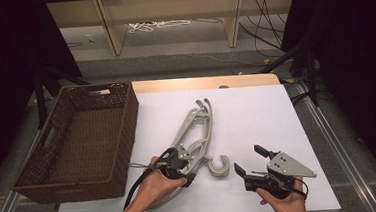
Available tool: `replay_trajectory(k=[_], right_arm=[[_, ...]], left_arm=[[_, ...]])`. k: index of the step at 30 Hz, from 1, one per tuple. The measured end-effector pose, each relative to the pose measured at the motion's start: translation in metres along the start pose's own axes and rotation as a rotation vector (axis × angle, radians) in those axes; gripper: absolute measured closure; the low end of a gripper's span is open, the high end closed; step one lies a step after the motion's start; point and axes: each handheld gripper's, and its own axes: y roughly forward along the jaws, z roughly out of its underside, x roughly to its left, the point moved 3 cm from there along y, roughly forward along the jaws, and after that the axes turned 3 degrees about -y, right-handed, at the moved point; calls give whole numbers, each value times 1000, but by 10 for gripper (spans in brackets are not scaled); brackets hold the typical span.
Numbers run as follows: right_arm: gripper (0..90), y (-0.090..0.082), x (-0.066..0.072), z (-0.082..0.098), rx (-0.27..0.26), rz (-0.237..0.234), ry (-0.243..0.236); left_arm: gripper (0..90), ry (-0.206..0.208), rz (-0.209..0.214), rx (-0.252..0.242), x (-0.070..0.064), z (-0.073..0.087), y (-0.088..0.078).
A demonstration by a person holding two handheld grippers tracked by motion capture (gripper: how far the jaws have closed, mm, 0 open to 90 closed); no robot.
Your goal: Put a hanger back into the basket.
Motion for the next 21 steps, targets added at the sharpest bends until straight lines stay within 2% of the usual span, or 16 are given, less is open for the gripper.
replay_trajectory(k=[2, 3, 5, 6, 9, 11, 14, 16, 21], right_arm=[[162, 1, 0, 0, -14, -6, 2], [161, 0, 0, 0, -4, 5, -2], [162, 0, 0, 0, 6, -8, 4], [162, 0, 0, 0, 10, -11, 2], [164, 2, -1, 1, -4, -7, -4], [166, 1, -1, 1, 5, -1, -6], [167, 1, 0, 1, 11, -5, -6], [168, 1, -1, 1, 7, -1, -11], [173, 2, -1, 1, 4, -6, -10]], left_arm=[[545, -9, 6, 5, 2, 2, 3], [565, -19, 6, 7, 1, 2, 4], [600, -8, -5, 6, 3, 2, 3], [615, -15, -2, 10, 3, 2, 3], [658, -37, 14, 9, 4, 1, 3], [695, -19, 38, 49, 5, 0, 0], [753, -38, 53, 59, 3, -1, 1], [755, -61, 63, 66, 3, -1, 1], [756, -60, 66, 75, 4, -3, 2]])
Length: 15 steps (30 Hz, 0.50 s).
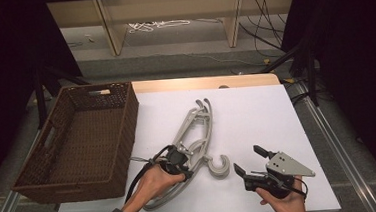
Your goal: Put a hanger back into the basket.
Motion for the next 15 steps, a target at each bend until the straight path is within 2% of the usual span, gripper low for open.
replay_trajectory(k=[7, 9, 11, 12, 14, 15], right_arm=[[176, 1, -1, 0, 1, 3, -6], [176, 0, -1, 1, 11, 7, 10], [176, 0, -2, 0, 4, 4, -1], [176, 0, -2, 1, 14, 0, 5], [176, -1, -2, 1, 16, 2, 7], [176, -1, -3, 1, 9, 1, -1]], left_arm=[[772, 15, 3, -9, 2, 0, -3], [778, 10, 2, -17, 5, 1, -5], [784, -11, 22, -38, 10, 3, -7], [787, -11, 19, -39, 11, 4, -8], [793, -43, 16, -71, 14, 7, -12], [797, -35, 29, -73, 17, 8, -16]])
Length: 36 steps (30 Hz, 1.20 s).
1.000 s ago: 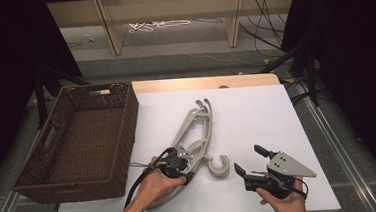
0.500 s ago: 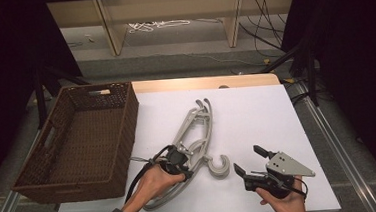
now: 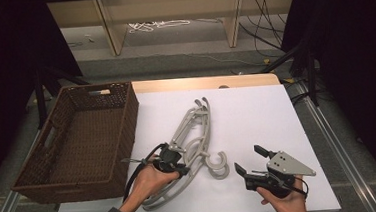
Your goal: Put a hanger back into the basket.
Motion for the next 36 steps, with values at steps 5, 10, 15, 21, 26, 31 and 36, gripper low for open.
replay_trajectory(k=[5, 10, 15, 21, 26, 31, 36], right_arm=[[177, 0, 1, 0, 7, 1, 5], [177, 0, 1, 0, 13, -4, 3], [177, 0, 1, 1, 14, -6, 4], [177, 0, 1, 1, 15, -8, 3], [177, 0, 1, 1, 15, -5, 3], [177, 1, 2, 1, 15, -8, 2], [177, 1, 1, 1, 16, -6, 6]], left_arm=[[810, -104, 30, -80, 8, 5, -14], [813, -150, 54, -139, 11, 4, -23], [813, -141, 49, -165, 10, 0, -32], [814, -199, 77, -239, 16, -1, -41], [815, -243, 102, -319, 24, -3, -58], [814, -254, 110, -373, 27, -7, -75], [815, -251, 133, -428, 27, -13, -93]])
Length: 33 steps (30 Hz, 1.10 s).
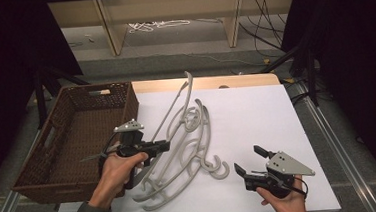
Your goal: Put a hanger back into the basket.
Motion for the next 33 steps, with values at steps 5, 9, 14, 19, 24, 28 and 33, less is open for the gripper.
replay_trajectory(k=[5, 9, 14, 19, 24, 28, 33], right_arm=[[177, 0, 0, 0, 5, 2, 4], [177, 0, 0, 0, 6, -3, 8], [177, -1, 0, 1, 10, -2, 9], [177, 0, -2, 1, -2, 5, 7], [177, 0, -1, 1, 9, -1, 5], [177, 0, -1, 1, 12, 2, 7], [177, 1, 0, 1, 8, 3, 7]], left_arm=[[815, 57, 11, -37, 0, -14, -12], [815, -14, 55, -67, -9, -23, -17], [816, 52, 18, -92, -16, -48, -32], [815, 87, -16, -113, -14, -65, -56], [816, 92, -84, -141, 1, -71, -86], [816, 64, -114, -144, 17, -65, -102], [816, 62, -149, -142, 37, -57, -115]])
